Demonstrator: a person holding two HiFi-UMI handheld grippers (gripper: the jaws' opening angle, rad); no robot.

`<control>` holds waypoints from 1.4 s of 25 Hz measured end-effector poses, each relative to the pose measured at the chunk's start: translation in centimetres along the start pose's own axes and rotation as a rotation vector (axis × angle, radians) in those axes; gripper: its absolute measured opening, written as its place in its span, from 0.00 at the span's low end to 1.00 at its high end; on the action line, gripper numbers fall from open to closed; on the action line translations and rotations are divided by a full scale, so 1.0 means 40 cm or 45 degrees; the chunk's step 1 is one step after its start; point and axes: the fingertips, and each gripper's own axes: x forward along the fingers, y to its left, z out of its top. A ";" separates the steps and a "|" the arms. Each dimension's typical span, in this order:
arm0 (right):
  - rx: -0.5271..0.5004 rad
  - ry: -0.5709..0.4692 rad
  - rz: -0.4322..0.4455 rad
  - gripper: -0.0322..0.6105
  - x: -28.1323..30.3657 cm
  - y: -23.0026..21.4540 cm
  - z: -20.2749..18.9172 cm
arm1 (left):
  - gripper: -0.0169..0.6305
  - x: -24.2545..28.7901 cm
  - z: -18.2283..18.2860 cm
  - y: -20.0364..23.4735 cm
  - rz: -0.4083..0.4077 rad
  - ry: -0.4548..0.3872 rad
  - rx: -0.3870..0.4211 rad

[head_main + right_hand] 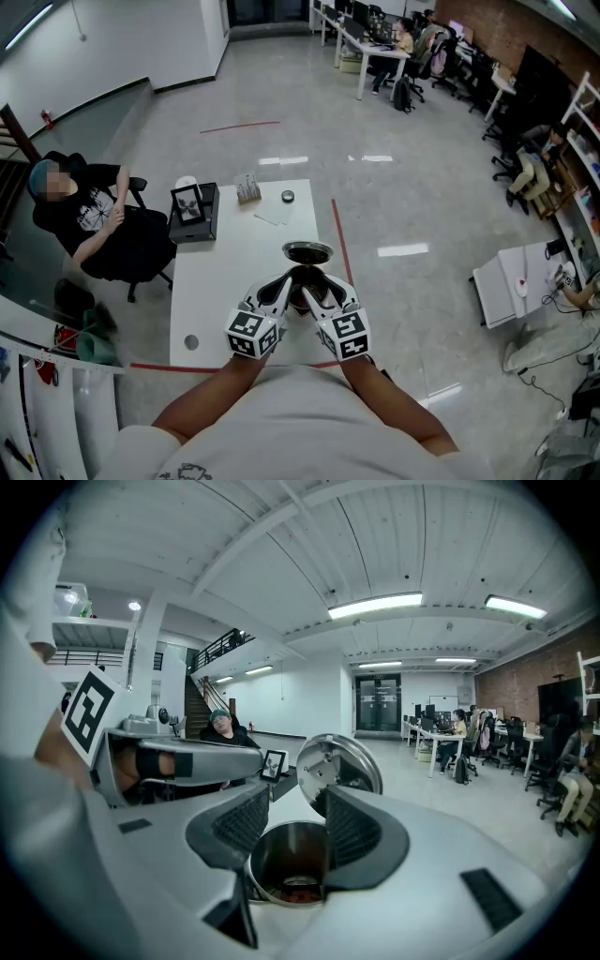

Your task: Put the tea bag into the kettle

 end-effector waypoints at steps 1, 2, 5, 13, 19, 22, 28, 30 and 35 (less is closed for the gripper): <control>-0.001 -0.006 -0.002 0.34 -0.008 -0.001 0.003 | 0.04 -0.003 0.001 -0.006 0.002 -0.001 0.001; -0.004 -0.014 -0.003 0.34 -0.016 0.000 0.007 | 0.04 -0.007 0.002 -0.013 0.006 -0.003 0.002; -0.012 -0.045 0.011 0.33 -0.049 0.010 0.013 | 0.04 -0.025 -0.003 -0.038 0.023 -0.008 0.004; 0.013 -0.098 0.123 0.14 -0.138 0.080 -0.019 | 0.04 -0.126 -0.054 -0.113 0.117 0.012 -0.001; 0.026 -0.166 0.212 0.07 -0.167 0.152 -0.026 | 0.04 -0.224 -0.098 -0.134 0.203 0.030 -0.006; 0.028 -0.191 0.251 0.07 -0.174 0.191 -0.030 | 0.04 -0.261 -0.112 -0.127 0.237 0.038 -0.017; 0.026 -0.194 0.303 0.07 -0.165 0.261 -0.030 | 0.04 -0.326 -0.107 -0.098 0.278 0.014 -0.002; 0.023 -0.192 0.314 0.07 -0.161 0.289 -0.030 | 0.04 -0.351 -0.104 -0.083 0.291 -0.001 -0.001; -0.003 -0.201 0.327 0.07 -0.155 0.383 -0.006 | 0.04 -0.429 -0.087 -0.052 0.285 -0.031 0.003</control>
